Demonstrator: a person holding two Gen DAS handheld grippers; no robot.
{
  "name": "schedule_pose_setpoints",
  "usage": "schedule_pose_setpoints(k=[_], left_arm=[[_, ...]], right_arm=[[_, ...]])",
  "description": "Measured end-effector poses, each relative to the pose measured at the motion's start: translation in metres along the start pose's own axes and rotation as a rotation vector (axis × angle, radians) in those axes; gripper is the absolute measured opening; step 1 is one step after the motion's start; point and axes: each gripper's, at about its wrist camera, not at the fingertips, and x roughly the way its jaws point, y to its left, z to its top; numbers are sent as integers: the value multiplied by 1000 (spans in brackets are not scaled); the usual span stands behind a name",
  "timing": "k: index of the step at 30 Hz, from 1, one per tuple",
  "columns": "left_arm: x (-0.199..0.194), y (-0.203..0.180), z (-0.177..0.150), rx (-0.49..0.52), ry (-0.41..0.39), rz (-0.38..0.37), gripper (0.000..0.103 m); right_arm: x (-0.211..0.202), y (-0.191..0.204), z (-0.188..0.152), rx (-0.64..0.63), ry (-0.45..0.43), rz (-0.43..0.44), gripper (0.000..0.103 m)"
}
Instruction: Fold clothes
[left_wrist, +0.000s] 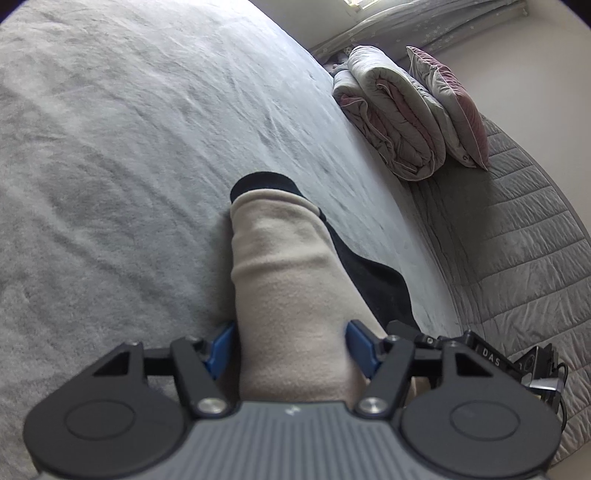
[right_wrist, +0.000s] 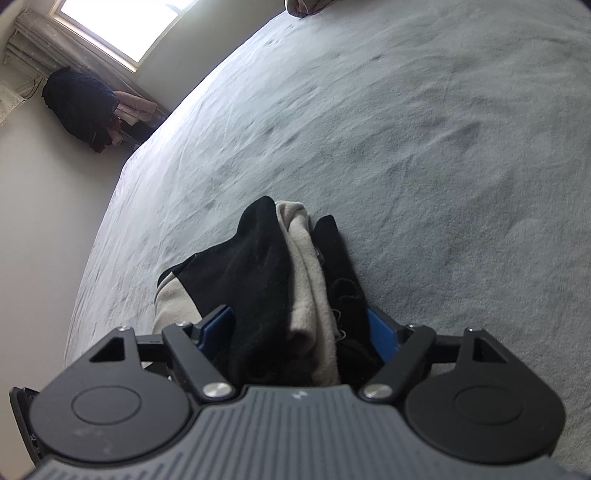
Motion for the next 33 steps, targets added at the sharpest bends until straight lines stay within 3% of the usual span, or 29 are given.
schedule_pose_setpoints(k=[7,12,17,25,33], left_arm=[[-1,7,-8,-21,-50,-22,62],[-1,6,-12,-8,-84,-11,59],[-4,-5,-14,13,-119,17,48],[-15,-36,-3,65,-168,11,45],[-6,-71,9,117,-174,-41,45]], right_arm=[[4,2,1,-19,10,5,78],[3,-1,2,-16,15,18,66],[-2,-1,2,-6,-3,28,58],[-20,-5,12,57,-42,94,56],[-51,-6,28,75,-140,120,56]])
